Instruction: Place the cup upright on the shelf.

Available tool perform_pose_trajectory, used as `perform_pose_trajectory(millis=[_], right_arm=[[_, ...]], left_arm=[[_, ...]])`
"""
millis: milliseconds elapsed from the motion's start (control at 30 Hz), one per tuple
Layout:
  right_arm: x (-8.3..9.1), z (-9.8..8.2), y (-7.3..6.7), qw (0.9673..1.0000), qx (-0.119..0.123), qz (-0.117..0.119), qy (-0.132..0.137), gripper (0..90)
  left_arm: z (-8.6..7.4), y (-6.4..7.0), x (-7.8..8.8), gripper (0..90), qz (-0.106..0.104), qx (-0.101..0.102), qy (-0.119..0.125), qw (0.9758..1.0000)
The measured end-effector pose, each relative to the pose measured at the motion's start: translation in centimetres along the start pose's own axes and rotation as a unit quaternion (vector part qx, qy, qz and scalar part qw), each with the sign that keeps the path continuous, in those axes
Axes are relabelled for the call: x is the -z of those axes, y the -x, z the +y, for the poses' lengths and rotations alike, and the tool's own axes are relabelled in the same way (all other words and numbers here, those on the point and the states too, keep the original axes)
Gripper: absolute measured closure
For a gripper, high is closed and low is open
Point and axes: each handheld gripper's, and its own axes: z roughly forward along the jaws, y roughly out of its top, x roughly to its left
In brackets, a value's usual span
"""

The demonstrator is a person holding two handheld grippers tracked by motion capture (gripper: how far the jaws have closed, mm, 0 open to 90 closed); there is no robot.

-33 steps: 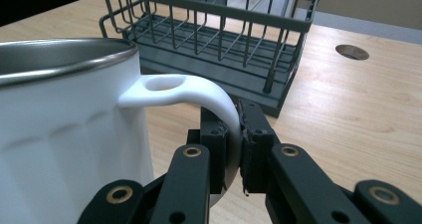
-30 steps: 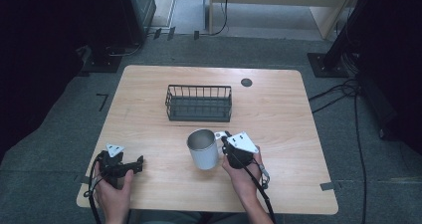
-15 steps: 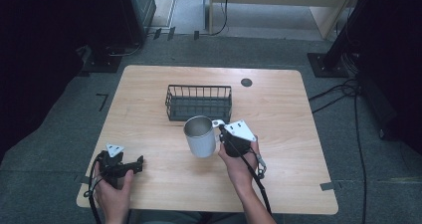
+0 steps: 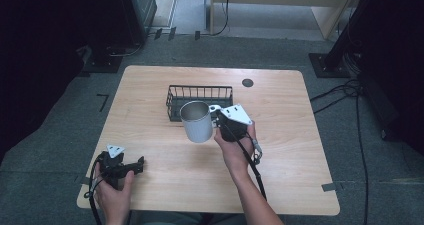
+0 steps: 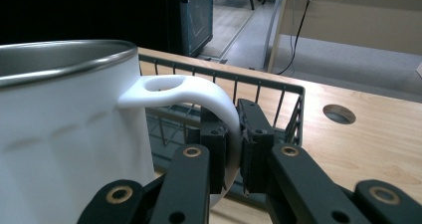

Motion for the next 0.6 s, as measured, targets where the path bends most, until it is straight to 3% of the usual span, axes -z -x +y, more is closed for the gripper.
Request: perform_pose_trajectory(millis=[600], right_arm=[[-3.1, 3.6, 0.2, 0.9993, -0.009, -0.031, 0.02, 83.1]], left_arm=[[0.0, 0.0, 0.0, 0.0, 0.0, -0.001, -0.001, 1.0]])
